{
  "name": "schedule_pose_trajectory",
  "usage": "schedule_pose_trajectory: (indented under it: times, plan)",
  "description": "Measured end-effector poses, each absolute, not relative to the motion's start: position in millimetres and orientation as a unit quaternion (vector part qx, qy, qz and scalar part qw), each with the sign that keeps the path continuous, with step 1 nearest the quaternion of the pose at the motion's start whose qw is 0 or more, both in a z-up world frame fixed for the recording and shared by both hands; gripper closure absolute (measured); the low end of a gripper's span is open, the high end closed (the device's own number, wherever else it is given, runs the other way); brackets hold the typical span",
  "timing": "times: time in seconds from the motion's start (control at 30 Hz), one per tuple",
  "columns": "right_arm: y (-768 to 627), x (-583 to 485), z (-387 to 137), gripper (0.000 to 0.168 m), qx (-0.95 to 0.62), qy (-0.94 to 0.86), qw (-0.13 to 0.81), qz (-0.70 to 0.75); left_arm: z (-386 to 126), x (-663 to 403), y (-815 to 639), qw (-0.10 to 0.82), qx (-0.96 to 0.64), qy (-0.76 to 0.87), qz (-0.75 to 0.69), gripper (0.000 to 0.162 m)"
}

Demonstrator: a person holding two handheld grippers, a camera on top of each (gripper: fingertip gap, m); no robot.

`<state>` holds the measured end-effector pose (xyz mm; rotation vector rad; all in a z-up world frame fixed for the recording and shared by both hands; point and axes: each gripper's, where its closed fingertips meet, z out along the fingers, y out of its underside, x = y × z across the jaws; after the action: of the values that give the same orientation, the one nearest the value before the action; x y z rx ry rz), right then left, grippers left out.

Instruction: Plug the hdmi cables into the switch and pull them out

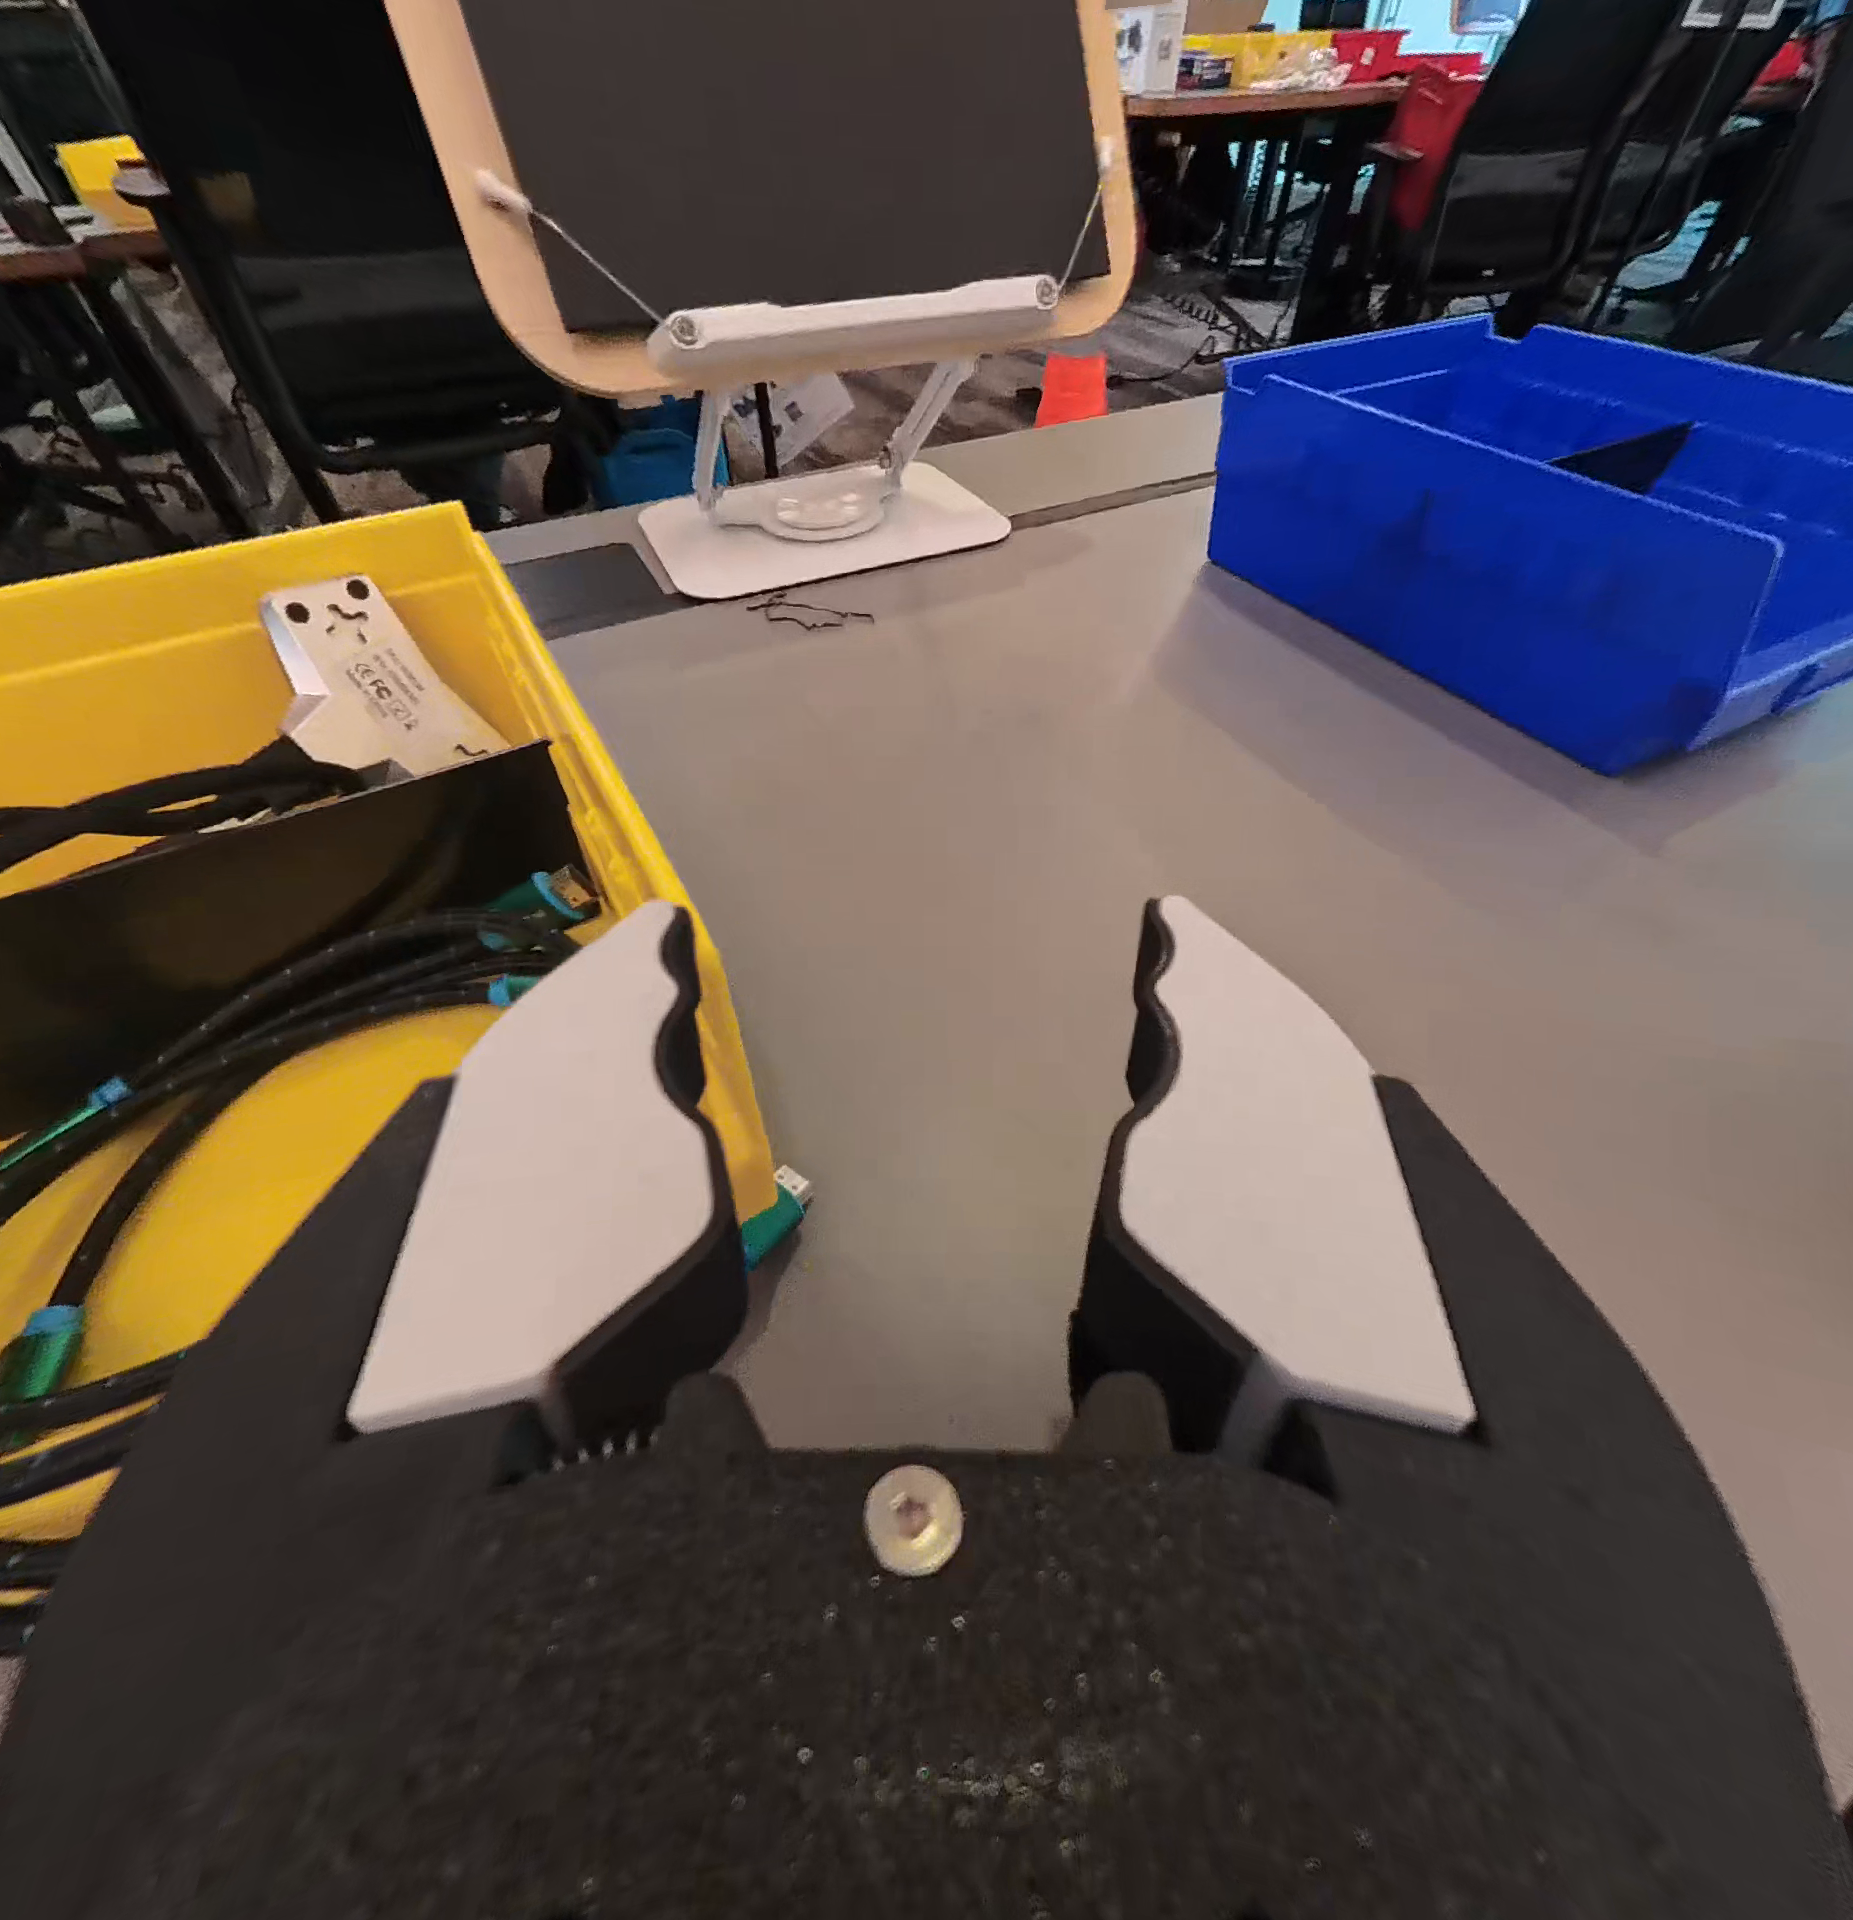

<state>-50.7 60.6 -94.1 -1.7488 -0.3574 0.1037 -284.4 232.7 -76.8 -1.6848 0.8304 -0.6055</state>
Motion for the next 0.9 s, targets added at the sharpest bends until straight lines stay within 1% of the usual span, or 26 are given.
schedule_pose_trajectory:
  times: [0.17,0.2,0.23,0.33,0.47,0.6,0.67,0.77,0.83,0.9]
  plan:
    - [55.8,-48.2,-93.6,0.168,-0.778,-0.114,0.612,0.089,-72.5,-280.9,218.4,0.542,-0.707,0.344,-0.296,0.121]
    - [55.6,-46.6,-93.3,0.168,-0.777,-0.107,0.613,0.095,-69.8,-280.5,215.8,0.542,-0.702,0.343,-0.309,0.139]
    - [55.6,-44.7,-92.8,0.168,-0.776,-0.099,0.614,0.1,-65.2,-280.5,213.8,0.548,-0.692,0.342,-0.321,0.162]
    - [54.8,-40.3,-89.9,0.168,-0.776,-0.072,0.615,0.123,-47.6,-281.9,209.8,0.558,-0.666,0.319,-0.379,0.162]
    - [50.8,-41.6,-88.9,0.168,-0.778,-0.041,0.6,0.18,-44.1,-287.5,208.3,0.519,-0.669,0.29,-0.446,0.162]
    - [47.1,-26.4,-83.8,0.168,-0.771,-0.033,0.621,0.136,-51.7,-286.4,208.8,0.513,-0.663,0.319,-0.442,0.162]
    - [42.9,-20.0,-78.0,0.168,-0.764,-0.044,0.636,0.101,-58.0,-278.6,202.8,0.487,-0.666,0.342,-0.45,0.162]
    - [38.9,-14.7,-68.5,0.168,-0.748,-0.058,0.657,0.068,-55.3,-263.5,181.8,0.447,-0.632,0.376,-0.509,0.162]
    - [42.0,-14.7,-70.1,0.167,-0.752,-0.066,0.653,0.062,-51.9,-257.6,165.5,0.414,-0.608,0.394,-0.551,0.162]
    - [49.5,-18.5,-74.5,0.163,-0.758,-0.078,0.645,0.066,-51.6,-259.2,164.5,0.42,-0.612,0.39,-0.545,0.162]
